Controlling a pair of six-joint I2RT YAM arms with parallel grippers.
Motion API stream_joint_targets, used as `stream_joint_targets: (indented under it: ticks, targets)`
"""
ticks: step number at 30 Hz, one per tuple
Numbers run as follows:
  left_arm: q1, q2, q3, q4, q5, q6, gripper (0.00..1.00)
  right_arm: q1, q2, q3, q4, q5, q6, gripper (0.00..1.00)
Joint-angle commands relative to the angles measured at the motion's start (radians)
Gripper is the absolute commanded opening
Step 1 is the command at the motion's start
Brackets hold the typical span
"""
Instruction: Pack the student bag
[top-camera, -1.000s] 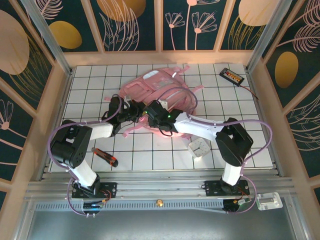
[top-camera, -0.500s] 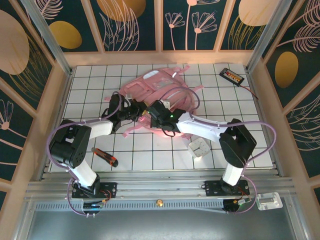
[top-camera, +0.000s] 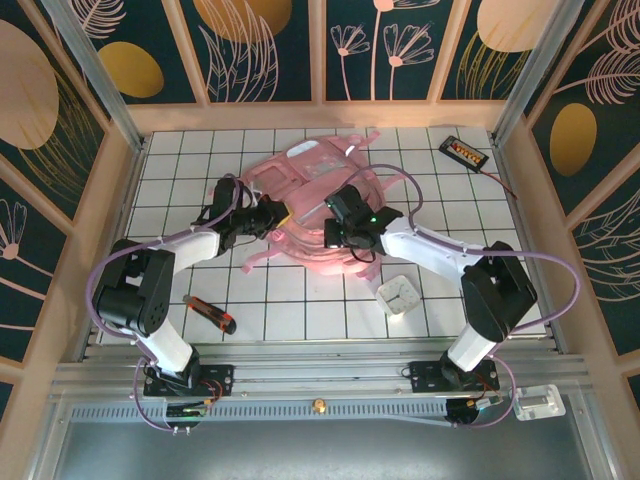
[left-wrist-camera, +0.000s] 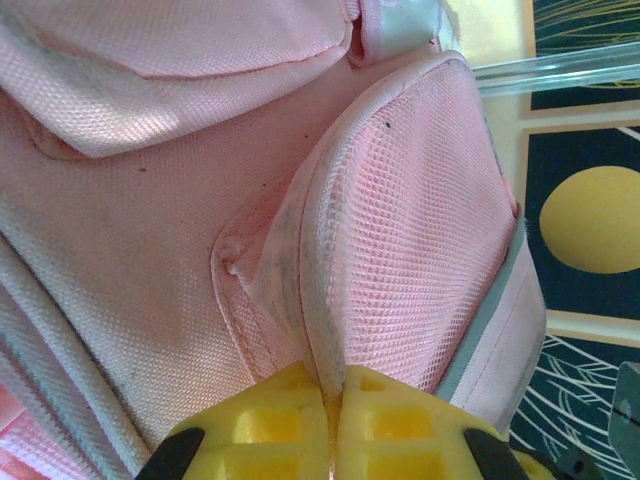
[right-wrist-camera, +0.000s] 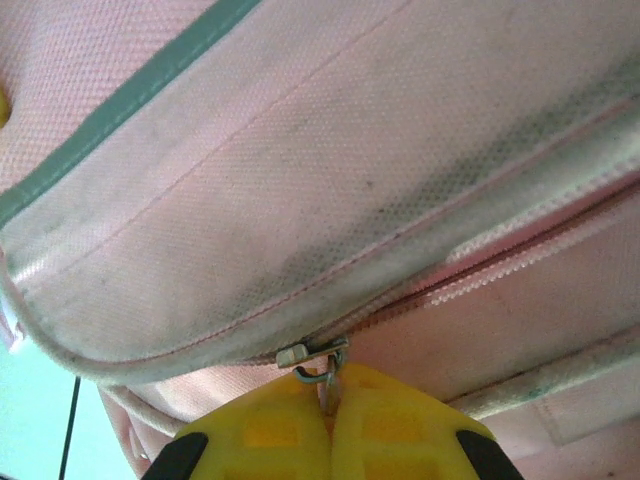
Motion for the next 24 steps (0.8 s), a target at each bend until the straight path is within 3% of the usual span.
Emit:
stream_joint_targets:
  ticks: [1,8,9,11,13,16,19,24]
  targets:
    - [0.050,0.000,0.058,-0.078,-0.050,0.107,0.00,-0.024,-0.029,-0.017,-0.005,-0.054,-0.111,0.00]
    - [0.106,0.082,0.225,-0.209,-0.044,0.208,0.00,0.099,0.066,0.046,0.060,-0.190,-0.081,0.00]
    - [0.112,0.092,0.249,-0.232,-0.041,0.216,0.04,0.115,0.088,0.065,0.071,-0.209,-0.066,0.00]
    - [0.126,0.094,0.271,-0.260,-0.028,0.215,0.30,0.135,0.137,0.112,0.091,-0.234,-0.033,0.00]
    - [0.135,0.059,0.248,-0.261,-0.032,0.214,0.49,0.146,0.166,0.151,0.092,-0.235,-0.013,0.00]
    - [0.148,-0.035,0.165,-0.245,-0.026,0.197,0.65,0.149,0.177,0.181,0.093,-0.242,-0.010,0.00]
    - [0.148,-0.136,0.036,-0.156,-0.001,0.113,0.72,0.147,0.173,0.188,0.082,-0.244,-0.028,0.00]
    - [0.143,-0.246,-0.158,0.061,0.049,-0.084,0.70,0.140,0.164,0.177,0.076,-0.250,-0.051,0.00]
